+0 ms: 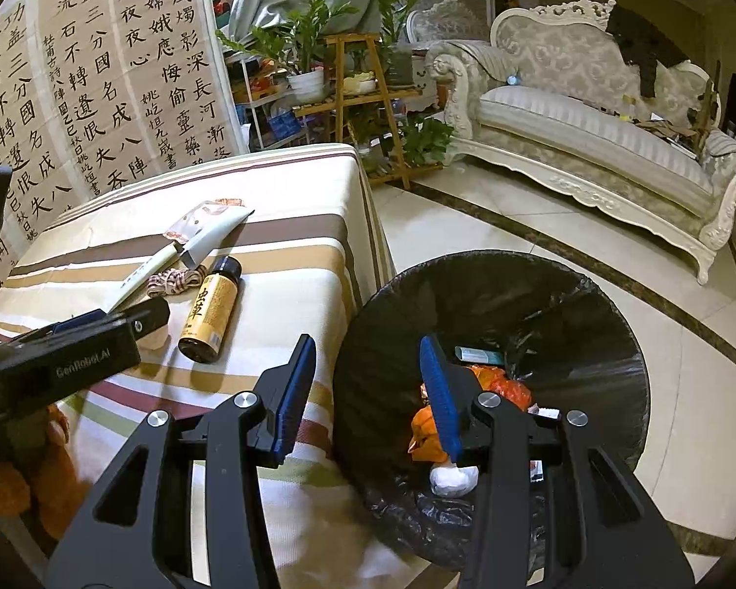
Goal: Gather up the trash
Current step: 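Grasp the white yogurt bottle on the table with the left gripper, then grasp the gold bottle with the right gripper while the left holds the yogurt bottle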
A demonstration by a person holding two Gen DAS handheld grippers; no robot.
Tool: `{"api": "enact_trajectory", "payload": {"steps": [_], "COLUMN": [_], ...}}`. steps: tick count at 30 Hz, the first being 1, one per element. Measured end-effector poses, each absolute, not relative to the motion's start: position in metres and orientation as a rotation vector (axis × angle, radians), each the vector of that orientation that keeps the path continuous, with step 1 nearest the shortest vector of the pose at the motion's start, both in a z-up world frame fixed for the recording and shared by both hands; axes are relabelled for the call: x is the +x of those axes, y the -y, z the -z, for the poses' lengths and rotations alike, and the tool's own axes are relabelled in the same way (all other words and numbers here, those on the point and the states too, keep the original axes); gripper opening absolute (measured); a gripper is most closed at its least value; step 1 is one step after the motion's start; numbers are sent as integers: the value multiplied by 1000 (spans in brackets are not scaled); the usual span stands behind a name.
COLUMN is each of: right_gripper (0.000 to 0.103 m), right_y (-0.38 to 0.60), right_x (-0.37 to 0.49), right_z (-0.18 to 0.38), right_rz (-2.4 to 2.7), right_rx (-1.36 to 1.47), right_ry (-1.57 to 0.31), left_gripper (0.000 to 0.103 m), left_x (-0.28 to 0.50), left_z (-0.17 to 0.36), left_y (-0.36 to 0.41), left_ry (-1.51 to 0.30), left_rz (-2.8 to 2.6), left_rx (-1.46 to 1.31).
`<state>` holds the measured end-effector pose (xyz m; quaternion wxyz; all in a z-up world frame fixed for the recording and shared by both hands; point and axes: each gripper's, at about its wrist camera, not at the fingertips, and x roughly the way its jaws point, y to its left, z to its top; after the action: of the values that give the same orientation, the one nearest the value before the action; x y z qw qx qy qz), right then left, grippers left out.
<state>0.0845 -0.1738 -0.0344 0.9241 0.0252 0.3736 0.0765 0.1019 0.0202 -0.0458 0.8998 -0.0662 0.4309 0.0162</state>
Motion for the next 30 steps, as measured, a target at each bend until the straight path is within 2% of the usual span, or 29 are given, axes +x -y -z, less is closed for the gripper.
{"api": "enact_trajectory", "payload": {"steps": [3, 7, 19, 30], "right_gripper": [43, 43, 43, 43], "right_y": [172, 167, 146, 100], "right_x": [85, 85, 88, 108], "right_z": [36, 36, 30, 25], "right_rz": [-162, -170, -213, -293], "right_rx": [52, 48, 32, -16], "right_ry": [-770, -769, -770, -782], "left_gripper": [64, 41, 41, 41], "left_x": [99, 99, 82, 72], "left_z": [46, 49, 35, 32], "left_y": [-18, -15, -22, -59], "left_ry": [-887, -900, -821, -793], "left_rz": [-26, 0, -13, -100], "left_rx": [-124, -99, -42, -45]}}
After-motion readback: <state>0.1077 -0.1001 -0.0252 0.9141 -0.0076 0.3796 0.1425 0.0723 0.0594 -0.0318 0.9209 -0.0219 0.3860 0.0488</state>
